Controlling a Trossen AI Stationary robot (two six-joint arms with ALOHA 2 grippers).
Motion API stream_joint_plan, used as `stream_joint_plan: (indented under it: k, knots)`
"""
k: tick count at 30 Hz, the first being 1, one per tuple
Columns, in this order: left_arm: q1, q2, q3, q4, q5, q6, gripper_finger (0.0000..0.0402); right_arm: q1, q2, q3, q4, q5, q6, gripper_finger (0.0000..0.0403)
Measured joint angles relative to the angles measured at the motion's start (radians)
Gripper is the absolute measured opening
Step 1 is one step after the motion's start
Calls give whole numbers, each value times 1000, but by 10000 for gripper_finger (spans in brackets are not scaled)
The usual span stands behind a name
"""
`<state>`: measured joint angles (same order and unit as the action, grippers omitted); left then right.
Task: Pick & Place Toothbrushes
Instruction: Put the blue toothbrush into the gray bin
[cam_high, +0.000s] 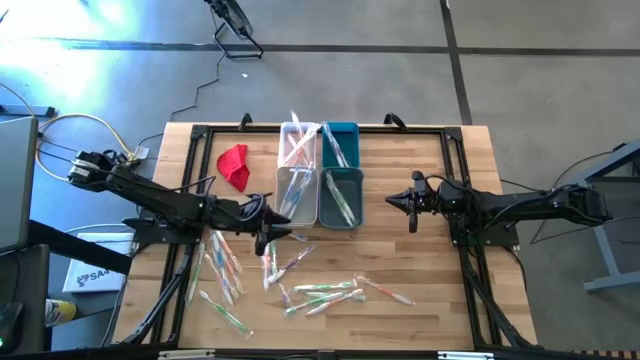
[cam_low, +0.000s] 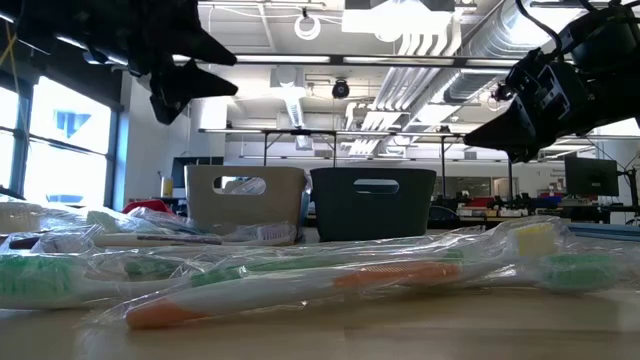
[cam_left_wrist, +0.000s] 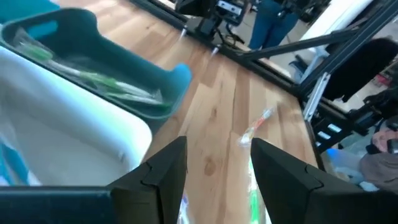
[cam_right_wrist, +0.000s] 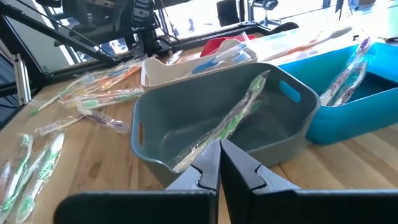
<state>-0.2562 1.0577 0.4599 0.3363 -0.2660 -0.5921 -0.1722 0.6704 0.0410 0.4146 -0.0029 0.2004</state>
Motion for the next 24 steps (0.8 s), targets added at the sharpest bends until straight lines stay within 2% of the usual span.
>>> stream_joint_plan:
  k: [4, 10, 14, 19, 24]
  knots:
    - [0, 24, 0, 44, 35, -53, 175, 0, 0, 0, -2, 0, -21, 3]
    - [-2, 52, 74, 30, 101, -11, 175, 0, 0, 0, -6, 0, -22, 3]
    - [-15, 62, 132, -116, 100, 11, 175, 0, 0, 0, -8, 0, -22, 3]
    - [-28, 94, 189, -264, 101, -57, 175, 0, 0, 0, -9, 0, -22, 3]
    - [-35, 148, 249, -342, 132, -86, 175, 0, 0, 0, -9, 4, -22, 3]
